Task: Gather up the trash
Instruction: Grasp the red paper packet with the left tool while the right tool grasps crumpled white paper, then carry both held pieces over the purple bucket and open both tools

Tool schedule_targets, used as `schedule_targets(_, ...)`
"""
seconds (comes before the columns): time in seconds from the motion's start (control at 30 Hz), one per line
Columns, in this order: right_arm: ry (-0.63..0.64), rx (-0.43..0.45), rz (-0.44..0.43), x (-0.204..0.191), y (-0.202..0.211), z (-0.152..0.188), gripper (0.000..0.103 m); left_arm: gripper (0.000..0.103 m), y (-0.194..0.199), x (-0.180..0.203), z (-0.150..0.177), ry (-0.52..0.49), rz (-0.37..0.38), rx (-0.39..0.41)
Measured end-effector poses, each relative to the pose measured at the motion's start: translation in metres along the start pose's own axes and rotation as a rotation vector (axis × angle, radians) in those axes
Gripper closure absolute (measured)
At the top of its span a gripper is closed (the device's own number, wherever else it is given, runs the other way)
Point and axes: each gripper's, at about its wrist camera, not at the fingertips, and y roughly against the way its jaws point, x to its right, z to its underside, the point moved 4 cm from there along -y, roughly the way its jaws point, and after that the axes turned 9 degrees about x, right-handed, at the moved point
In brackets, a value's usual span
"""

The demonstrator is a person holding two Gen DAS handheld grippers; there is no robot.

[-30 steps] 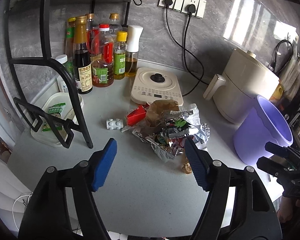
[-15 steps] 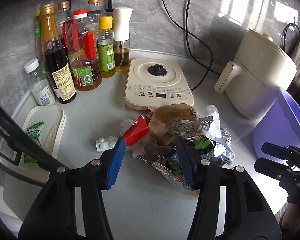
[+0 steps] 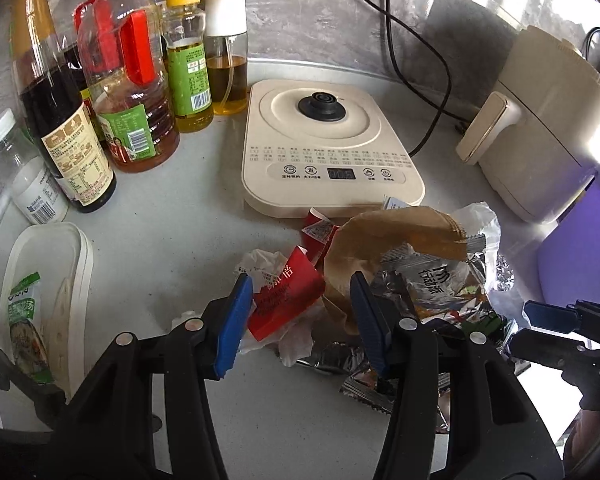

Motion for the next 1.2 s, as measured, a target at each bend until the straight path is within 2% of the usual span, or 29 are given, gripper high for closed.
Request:
schedule_targets(0.03,0.009,-0.008,-0.004,-0.001,-0.002,0.0,0.057,0.052,-0.003,-0.001,0.001,0.001,0.004,-0.007)
schedule_targets(0.07,0.022,-0.015,-0.008,-0.003,-0.004,0.0,0.063,0.053,-0.005,-0.001,0.003,0.001,0.006,-0.011)
schedule_targets(0.1,0.034,-0.02,-0.008,-0.004,-0.005,0.001,0.07,0.059,-0.006,-0.002,0.003,0.003,0.009,-0.011)
schedule_targets(0.13,0.044,-0.025,-0.005,-0.004,-0.006,0.001,0.071,0.071,-0.007,-0.002,0.004,0.003,0.012,-0.014)
schedule_targets(0.17,0.049,-0.027,-0.006,-0.005,-0.006,0.001,0.077,0.077,-0.008,-0.003,0.005,0.002,0.012,-0.02)
schedule_targets(0.2,0.053,-0.025,-0.006,-0.005,-0.006,0.001,0.079,0.087,-0.009,-0.003,0.006,0.002,0.012,-0.024)
schedule_targets(0.23,0.058,-0.019,-0.002,-0.005,-0.004,0.001,0.083,0.091,-0.009,-0.003,0.006,0.005,0.016,-0.024)
schedule_targets(0.7,0.061,0.168,0.046,-0.01,0.066,-0.018,0.086,0.091,0.054,0.017,-0.022,0.001,0.098,0.135)
schedule_targets(1.0,0.112,0.268,0.055,-0.013,0.118,-0.015,0.086,0.091,0.091,0.055,-0.038,-0.03,0.106,0.226)
schedule_targets(1.2,0.175,0.324,0.049,-0.003,0.16,-0.019,0.086,0.091,0.112,0.091,-0.038,0.024,0.107,0.269)
